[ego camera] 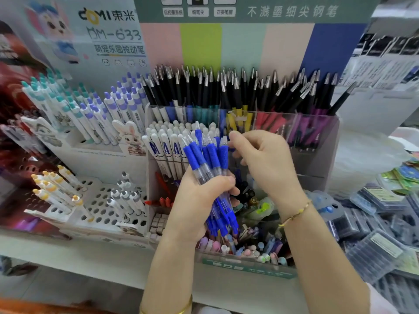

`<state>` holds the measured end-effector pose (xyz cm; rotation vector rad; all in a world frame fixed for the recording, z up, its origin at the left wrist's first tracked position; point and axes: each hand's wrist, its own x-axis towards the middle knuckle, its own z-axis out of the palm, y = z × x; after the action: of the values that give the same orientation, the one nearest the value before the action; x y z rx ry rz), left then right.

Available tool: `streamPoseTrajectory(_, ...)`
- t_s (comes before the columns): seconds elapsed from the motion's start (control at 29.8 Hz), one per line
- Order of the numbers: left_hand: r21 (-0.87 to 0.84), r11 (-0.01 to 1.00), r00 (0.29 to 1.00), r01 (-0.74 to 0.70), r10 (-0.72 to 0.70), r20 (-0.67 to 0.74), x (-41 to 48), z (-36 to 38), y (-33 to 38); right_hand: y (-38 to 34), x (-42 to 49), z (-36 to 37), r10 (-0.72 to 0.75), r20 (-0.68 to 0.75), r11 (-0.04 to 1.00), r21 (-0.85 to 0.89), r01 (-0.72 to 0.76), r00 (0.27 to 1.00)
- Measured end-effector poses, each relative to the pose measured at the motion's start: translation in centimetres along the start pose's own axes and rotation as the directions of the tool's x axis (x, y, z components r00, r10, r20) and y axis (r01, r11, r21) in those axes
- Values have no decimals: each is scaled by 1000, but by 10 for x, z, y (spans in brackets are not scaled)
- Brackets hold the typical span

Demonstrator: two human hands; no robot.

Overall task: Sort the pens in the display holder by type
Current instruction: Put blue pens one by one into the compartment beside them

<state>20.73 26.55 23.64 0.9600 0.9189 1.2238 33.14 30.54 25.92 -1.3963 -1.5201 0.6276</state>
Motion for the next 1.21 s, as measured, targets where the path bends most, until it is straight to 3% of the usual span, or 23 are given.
streamPoseTrajectory(0.1,-13,1000,1000,7,-7,1,1,2,2,-5,-4,-2,89,238,954,260,-152,967)
streamPoseTrajectory(0.27,-16,1000,999,-18,17,-34,1,1,5,-9,-2,-5,80,258,930,329,-166,963)
streamPoseTrajectory(0.4,-56,997,994,-60,55,-94,3,4,10,-12,-2,5,129,175,885,423,-193,976)
streamPoseTrajectory(0.54,-37,989,964,-145,133,-232,8,12,6,-13,-1,21,-2,-45,973,231,13,999)
streamPoseTrajectory(0.64,-60,982,953,-180,159,-256,9,17,4,-12,-3,31,-43,-163,967,242,83,986)
streamPoseTrajectory(0.91,-135,972,917,-194,131,-377,7,22,5,-5,-4,33,135,-123,864,500,-56,983)
streamPoseTrajectory(1.04,-150,960,893,-236,153,-423,5,25,7,-1,-3,37,202,-264,860,509,-42,943)
streamPoseTrajectory(1.21,-157,947,882,-281,191,-430,6,24,8,-1,-3,43,254,-291,816,576,-42,923)
